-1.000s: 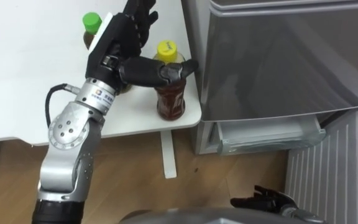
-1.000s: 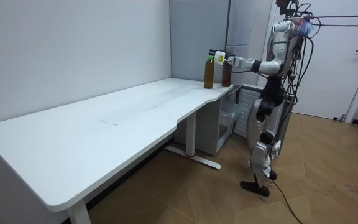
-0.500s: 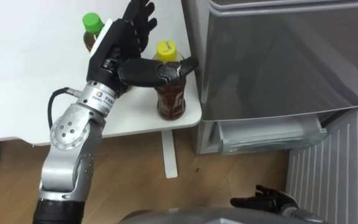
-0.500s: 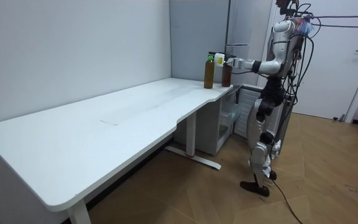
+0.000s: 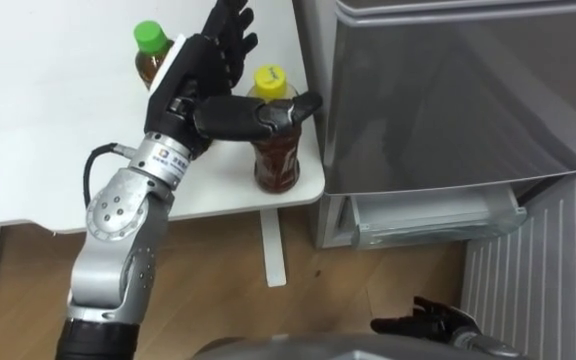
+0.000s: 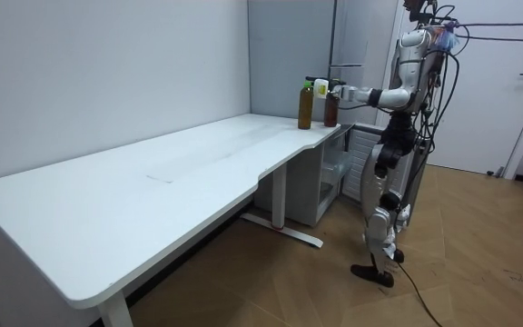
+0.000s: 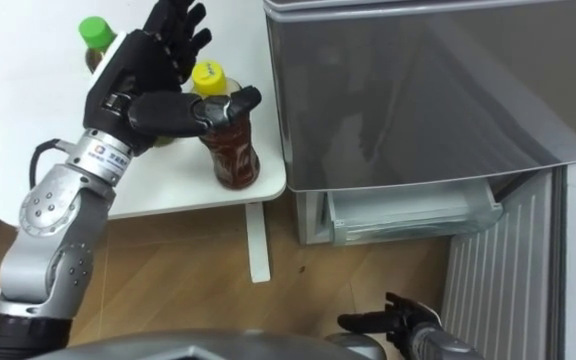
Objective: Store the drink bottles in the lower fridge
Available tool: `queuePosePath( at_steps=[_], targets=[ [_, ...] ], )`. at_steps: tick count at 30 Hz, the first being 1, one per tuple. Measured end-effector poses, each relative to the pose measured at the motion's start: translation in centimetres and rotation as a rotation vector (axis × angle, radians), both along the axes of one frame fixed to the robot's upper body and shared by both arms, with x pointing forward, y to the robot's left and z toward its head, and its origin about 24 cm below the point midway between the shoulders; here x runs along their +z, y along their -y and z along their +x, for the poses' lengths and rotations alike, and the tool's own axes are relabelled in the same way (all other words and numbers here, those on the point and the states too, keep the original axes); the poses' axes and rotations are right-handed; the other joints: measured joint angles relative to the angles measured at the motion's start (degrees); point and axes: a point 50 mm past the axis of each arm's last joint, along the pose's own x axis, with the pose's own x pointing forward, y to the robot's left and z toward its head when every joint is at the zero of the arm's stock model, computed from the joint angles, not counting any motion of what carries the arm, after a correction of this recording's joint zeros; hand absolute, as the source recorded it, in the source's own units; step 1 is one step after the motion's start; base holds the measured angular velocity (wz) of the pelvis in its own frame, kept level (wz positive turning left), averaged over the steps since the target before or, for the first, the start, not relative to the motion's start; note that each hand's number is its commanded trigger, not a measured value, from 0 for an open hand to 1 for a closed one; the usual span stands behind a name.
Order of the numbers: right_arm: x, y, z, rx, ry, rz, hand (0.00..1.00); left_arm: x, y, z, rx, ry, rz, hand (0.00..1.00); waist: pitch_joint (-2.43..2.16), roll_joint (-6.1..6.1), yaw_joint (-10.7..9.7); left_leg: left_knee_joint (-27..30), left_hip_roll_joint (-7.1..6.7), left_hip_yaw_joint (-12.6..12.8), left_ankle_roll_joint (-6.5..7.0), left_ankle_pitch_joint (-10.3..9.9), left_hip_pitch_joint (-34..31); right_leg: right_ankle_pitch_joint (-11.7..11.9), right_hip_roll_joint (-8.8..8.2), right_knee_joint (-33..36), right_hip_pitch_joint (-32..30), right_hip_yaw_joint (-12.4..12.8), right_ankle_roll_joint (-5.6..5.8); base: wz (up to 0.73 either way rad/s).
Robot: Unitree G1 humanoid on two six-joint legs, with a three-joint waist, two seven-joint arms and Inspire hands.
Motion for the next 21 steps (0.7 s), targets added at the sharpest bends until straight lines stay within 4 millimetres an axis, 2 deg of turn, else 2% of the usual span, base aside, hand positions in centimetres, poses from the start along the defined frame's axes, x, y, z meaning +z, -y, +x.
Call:
queuePosePath(
  at_steps=[7, 12, 21],
  targets=[
    [0.0, -0.1, 0.1, 0.01, 0.01, 0.004, 0.0, -0.2, 1.2, -0.3, -0.104, -0.013, -0.024, 0.0, -0.19, 0.25, -0.43, 0.02, 0.0, 0.01, 0.0, 0.0, -0.07, 0.0, 0.0, 0.02, -0.04, 0.1, 0.0, 0.0],
    [0.0, -0.1, 0.1, 0.011, 0.011, 0.004, 0.0, 0.0, 1.0, -0.4, -0.131, -0.015, -0.073, 0.0, -0.09, 0.0, -0.5, 0.02, 0.02, 0.01, 0.0, 0.0, -0.05, 0.0, -0.01, 0.06, 0.02, 0.15, 0.0, 0.0],
    [0.0, 0.0, 0.0, 0.006, 0.004, 0.003, 0.0, 0.3, 0.7, -0.4, -0.154, 0.0, -0.07, 0.0, -0.27, -0.16, -0.47, 0.03, 0.01, 0.05, 0.0, 0.0, -0.01, 0.0, -0.01, 0.09, 0.01, 0.23, -0.01, 0.0]
  ],
)
